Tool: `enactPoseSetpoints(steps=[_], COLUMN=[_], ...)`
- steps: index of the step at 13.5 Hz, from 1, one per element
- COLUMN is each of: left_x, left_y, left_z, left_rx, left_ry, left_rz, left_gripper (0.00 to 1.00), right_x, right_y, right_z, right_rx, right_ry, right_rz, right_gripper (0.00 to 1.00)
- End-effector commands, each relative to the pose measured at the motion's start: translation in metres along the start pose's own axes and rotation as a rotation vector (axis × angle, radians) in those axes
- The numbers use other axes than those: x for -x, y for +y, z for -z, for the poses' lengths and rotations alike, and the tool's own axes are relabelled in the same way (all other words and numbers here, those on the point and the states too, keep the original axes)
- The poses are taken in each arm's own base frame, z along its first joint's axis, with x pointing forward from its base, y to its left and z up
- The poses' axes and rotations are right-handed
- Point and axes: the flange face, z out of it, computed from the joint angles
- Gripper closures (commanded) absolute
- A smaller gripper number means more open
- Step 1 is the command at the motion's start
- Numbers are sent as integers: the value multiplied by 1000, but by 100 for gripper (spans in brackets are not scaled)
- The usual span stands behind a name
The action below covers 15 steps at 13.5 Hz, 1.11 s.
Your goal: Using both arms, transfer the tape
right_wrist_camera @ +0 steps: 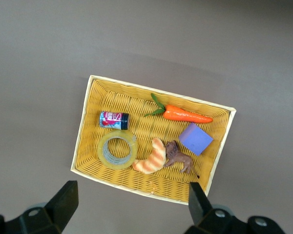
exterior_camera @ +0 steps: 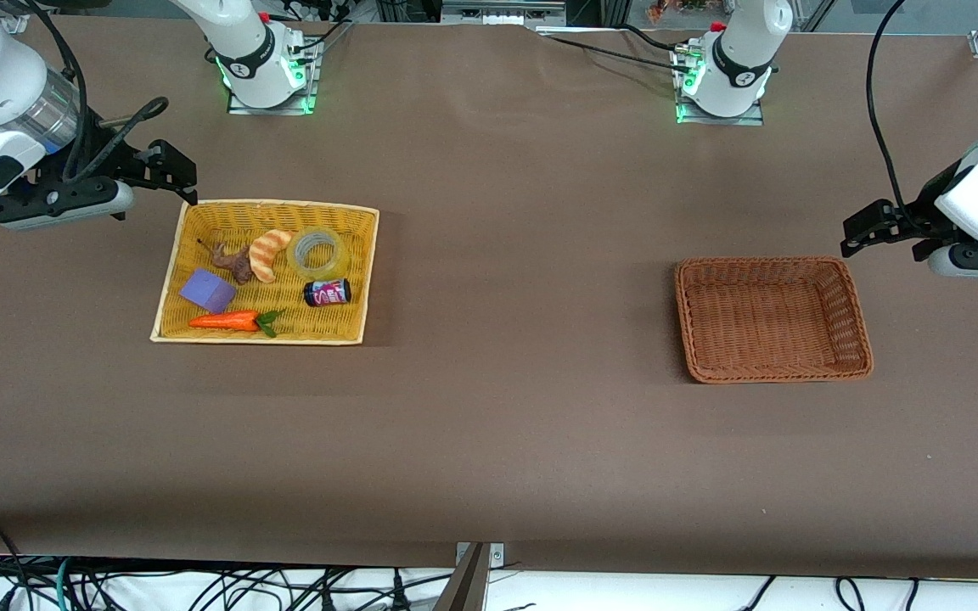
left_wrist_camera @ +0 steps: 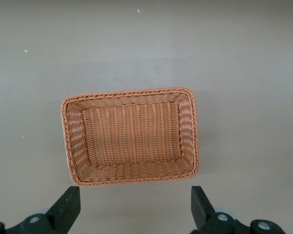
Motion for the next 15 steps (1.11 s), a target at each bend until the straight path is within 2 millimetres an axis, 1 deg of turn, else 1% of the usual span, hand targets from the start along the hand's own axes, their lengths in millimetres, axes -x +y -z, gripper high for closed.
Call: enactPoseSetpoints(steps=[1,6,8,10,12,13,15], left_x=[-2,-2,-2,0,3,6,7], left_y=[2,1,5,8,22,24,32], left_z=[8,8,8,13,17,23,23], left_rx=[-8,-12,-18,-9,-16,-18,-19], left_ry=[-1,-1,-1,8,13,23,18], left_rz=[-5,-5,-13,-22,-49,-52,-66], left_gripper=[0,0,0,0,0,0,0], right_x=[-2,-2,-2,0,2,2,2], right_y=[1,1,12,12,13,12,12], right_z=[5,6,6,5,5,5,5], right_rx=[-8,-8,-8,-7,-8,-8,-8], right_ry=[-8,-6,-7,-14,-24,-24,-24], right_rz=[19,33,16,13,13,15,13], right_gripper=[0,0,0,0,0,0,0])
